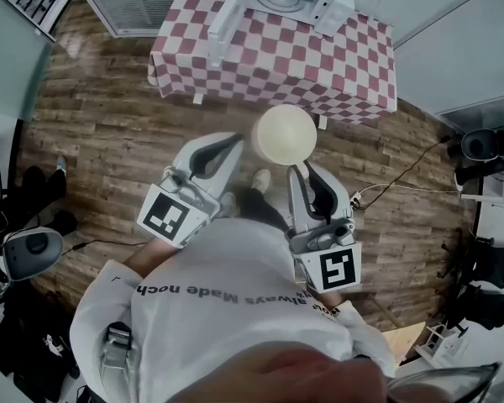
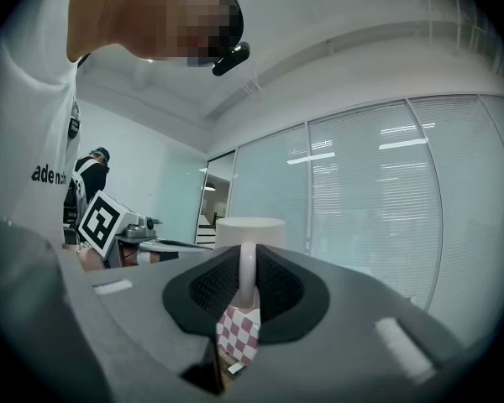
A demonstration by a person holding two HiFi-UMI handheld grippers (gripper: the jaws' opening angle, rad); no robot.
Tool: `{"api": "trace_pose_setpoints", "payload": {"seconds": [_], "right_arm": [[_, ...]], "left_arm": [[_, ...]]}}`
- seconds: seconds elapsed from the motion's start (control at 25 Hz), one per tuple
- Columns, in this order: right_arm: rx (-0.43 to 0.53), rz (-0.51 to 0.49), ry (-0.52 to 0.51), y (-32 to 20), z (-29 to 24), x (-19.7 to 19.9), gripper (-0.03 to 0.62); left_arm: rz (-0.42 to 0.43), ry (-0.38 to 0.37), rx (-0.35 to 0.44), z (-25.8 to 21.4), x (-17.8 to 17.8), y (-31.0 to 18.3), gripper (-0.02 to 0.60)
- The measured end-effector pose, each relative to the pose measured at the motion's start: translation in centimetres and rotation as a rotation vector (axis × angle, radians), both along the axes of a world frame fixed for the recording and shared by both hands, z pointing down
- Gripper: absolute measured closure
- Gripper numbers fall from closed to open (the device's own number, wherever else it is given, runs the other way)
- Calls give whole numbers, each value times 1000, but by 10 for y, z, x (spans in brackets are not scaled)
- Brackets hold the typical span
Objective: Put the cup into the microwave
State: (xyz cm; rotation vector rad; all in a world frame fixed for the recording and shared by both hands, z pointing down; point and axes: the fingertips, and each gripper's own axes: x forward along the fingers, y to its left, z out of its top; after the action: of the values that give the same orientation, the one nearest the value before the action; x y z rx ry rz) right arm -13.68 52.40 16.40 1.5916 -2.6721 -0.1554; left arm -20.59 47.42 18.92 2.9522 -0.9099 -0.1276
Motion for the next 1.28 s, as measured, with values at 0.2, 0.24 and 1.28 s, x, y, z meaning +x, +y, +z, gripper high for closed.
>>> {"api": "trace_pose_setpoints", "payload": {"seconds": [0.2, 0.24, 1.28], "right_arm": [[-18, 8, 1, -25, 6, 12, 551], [-17, 12, -6, -31, 5, 16, 551], [25, 12, -29, -235, 1, 233, 551]], "left_arm": [[3, -1, -12, 4, 15, -24, 578], [5, -3, -13, 5, 20, -29, 577], [-32, -35, 6, 6, 236, -236, 578]]}}
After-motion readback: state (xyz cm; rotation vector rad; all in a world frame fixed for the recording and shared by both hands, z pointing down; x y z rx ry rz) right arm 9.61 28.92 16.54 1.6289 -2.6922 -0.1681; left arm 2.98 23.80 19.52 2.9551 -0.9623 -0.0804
